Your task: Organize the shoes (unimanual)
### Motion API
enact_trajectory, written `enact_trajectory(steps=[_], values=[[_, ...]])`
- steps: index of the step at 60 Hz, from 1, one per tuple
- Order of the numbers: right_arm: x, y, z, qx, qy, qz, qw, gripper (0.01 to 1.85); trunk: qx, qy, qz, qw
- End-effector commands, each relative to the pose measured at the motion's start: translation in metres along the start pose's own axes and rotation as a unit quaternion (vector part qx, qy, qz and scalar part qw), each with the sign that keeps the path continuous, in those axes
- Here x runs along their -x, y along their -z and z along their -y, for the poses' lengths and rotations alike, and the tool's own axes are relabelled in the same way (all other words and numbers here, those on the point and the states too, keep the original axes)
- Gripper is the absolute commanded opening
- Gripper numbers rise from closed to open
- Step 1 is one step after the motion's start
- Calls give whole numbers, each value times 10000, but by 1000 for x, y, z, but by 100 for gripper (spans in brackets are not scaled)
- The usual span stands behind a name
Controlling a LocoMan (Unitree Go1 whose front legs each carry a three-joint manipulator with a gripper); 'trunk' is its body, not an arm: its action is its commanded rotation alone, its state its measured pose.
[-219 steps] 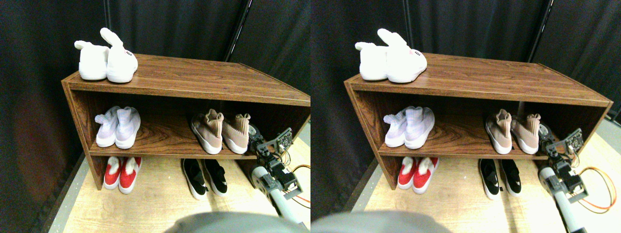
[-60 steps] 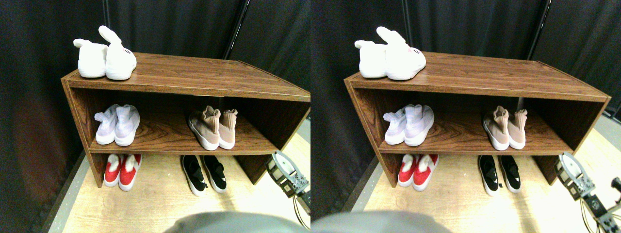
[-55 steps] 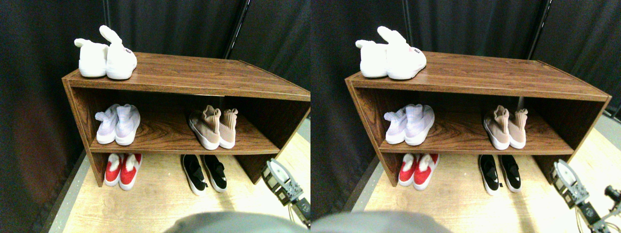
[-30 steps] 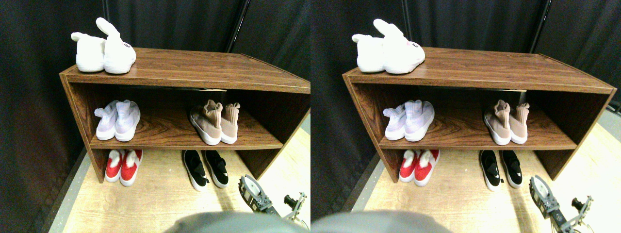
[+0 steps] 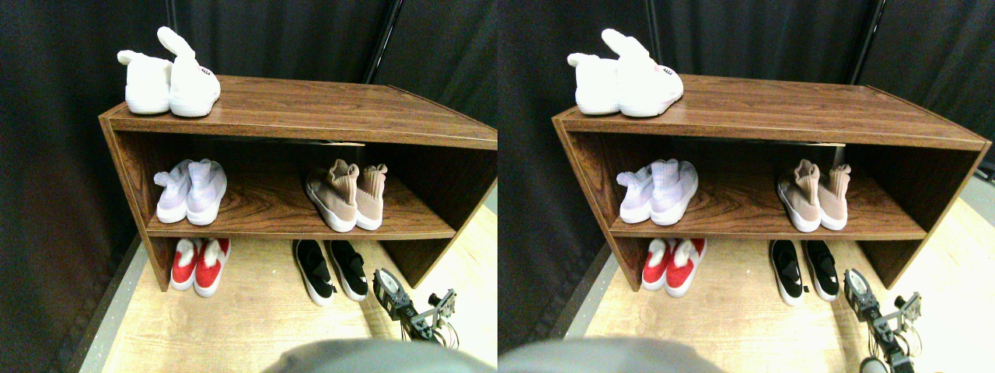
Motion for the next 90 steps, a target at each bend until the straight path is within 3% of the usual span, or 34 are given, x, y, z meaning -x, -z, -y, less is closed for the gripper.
enact_trajectory(steps=[1, 15, 35, 49, 60, 70, 90], values=[[-3, -6, -9, 90, -249, 40, 9996, 6, 130, -71, -79, 9999], [-9, -11, -9, 168, -288, 100, 9994, 6, 143, -104, -52, 9998], [-55, -22, 14, -89, 140, 417, 9990, 6, 115, -141, -60, 9998], [-70, -31, 22, -164, 252, 608, 9977, 6, 94, -147, -98, 9998], [-74, -34, 23, -113, 256, 609, 9978, 6, 76, -142, -132, 9998], [-70, -22, 21, -326, 381, 569, 9971, 6, 110, -176, -148, 9997], [-65, 4, 15, -163, 382, 133, 9990, 6, 205, -236, -146, 9994]])
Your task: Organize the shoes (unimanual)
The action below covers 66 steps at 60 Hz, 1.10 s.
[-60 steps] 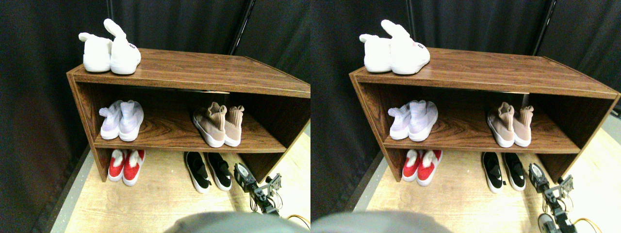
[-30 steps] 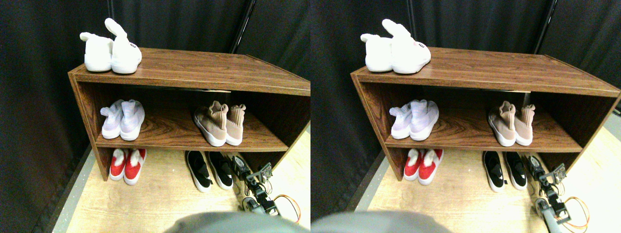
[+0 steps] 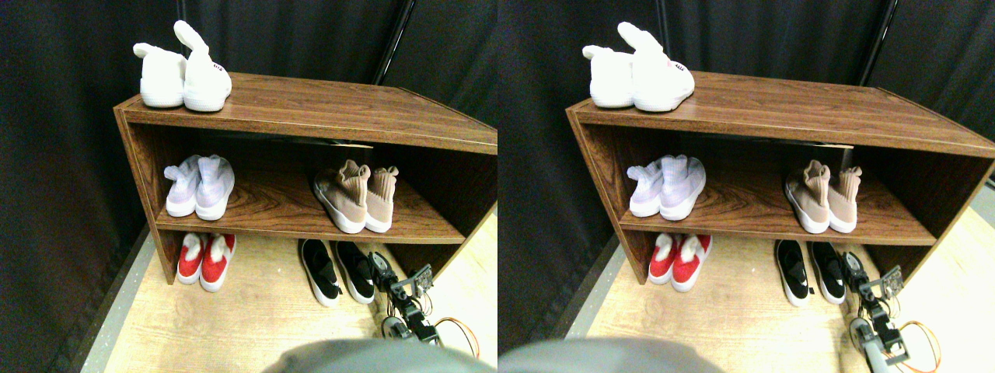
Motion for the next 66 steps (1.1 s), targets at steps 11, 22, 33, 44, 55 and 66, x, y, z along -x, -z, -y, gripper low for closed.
enact_trajectory(steps=[11, 22, 33, 44, 55, 66], values=[[-1, 19, -7, -9, -26, -295, 9996, 6, 164, -86, -116, 9998], [0, 22, -8, 36, -16, -289, 9996, 6, 186, -69, -140, 9997], [5, 23, -10, -78, -73, -311, 9995, 6, 194, -61, -151, 9997], [16, 26, -14, 14, -206, -384, 9990, 6, 203, -53, -139, 9997], [21, 27, -15, 47, -193, -338, 9992, 6, 210, -51, -121, 9997], [19, 19, -14, 240, -163, -189, 9994, 6, 213, -30, -114, 9997]])
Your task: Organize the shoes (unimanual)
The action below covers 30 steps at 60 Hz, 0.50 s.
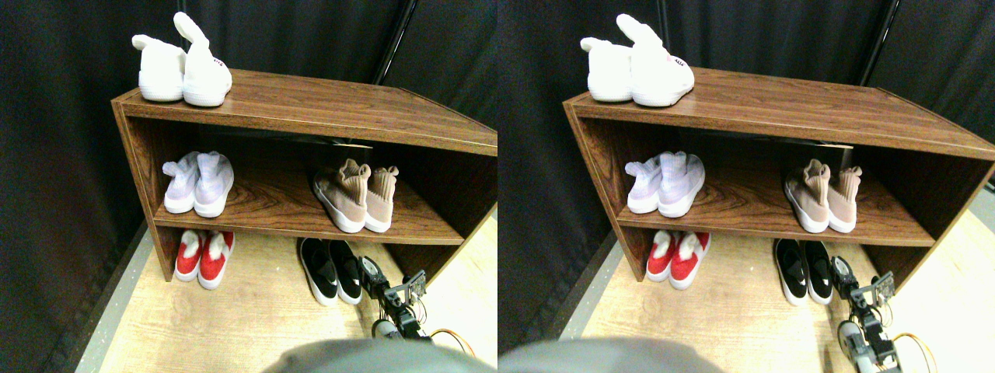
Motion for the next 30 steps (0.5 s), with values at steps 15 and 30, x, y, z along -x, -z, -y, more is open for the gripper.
enact_trajectory(steps=[15, 30], values=[[1, -3, -7, -161, -179, 2, 9997, 6, 148, 7, -51, 9999], [2, 7, -11, -178, -130, -68, 9997, 6, 195, -56, -55, 9998]])
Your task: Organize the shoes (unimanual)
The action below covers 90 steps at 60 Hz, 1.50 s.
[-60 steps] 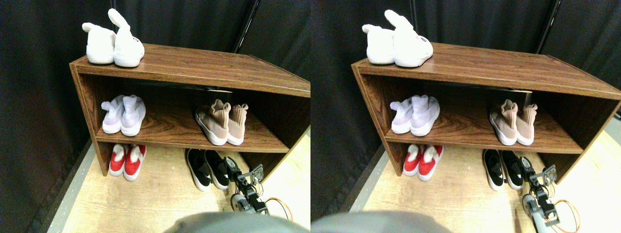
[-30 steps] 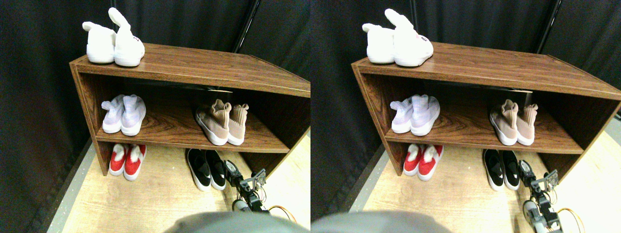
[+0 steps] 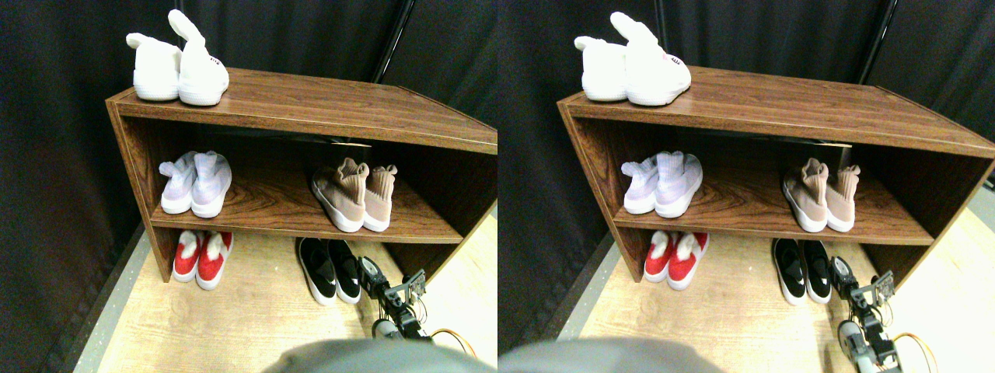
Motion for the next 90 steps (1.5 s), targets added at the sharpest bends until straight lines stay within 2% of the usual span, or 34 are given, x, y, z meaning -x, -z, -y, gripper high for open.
enact_trajectory(steps=[1, 14, 25, 39, 48, 56, 67, 68, 71, 85, 87, 90], values=[[-1, 4, -8, -47, -211, -5, 9998, 6, 188, -77, -51, 9998], [-4, 7, -8, 5, -139, -5, 9999, 6, 199, -96, -65, 9997], [-3, 12, -8, -92, -135, -151, 9998, 6, 197, -95, -83, 9997], [-3, 10, -7, -20, -160, -113, 9998, 6, 190, -72, -85, 9998], [-5, 3, -6, 18, -175, 51, 9998, 6, 169, -52, -74, 9998], [-2, -7, -12, 149, -350, 78, 9992, 6, 137, 3, -64, 9999], [12, -19, -28, 337, -595, 87, 9976, 6, 78, 133, -28, 9999], [19, -21, -34, 372, -687, 66, 9969, 6, 63, 164, -26, 9998], [22, -22, -37, 491, -857, 42, 9951, 6, 63, 164, -26, 9998], [57, -26, -57, 487, -1446, -411, 9874, 6, 28, 199, 23, 9998], [59, -26, -57, 505, -1464, -420, 9870, 6, 24, 196, 25, 9998], [70, -27, -60, 500, -1516, -521, 9858, 6, 18, 184, 40, 9998]])
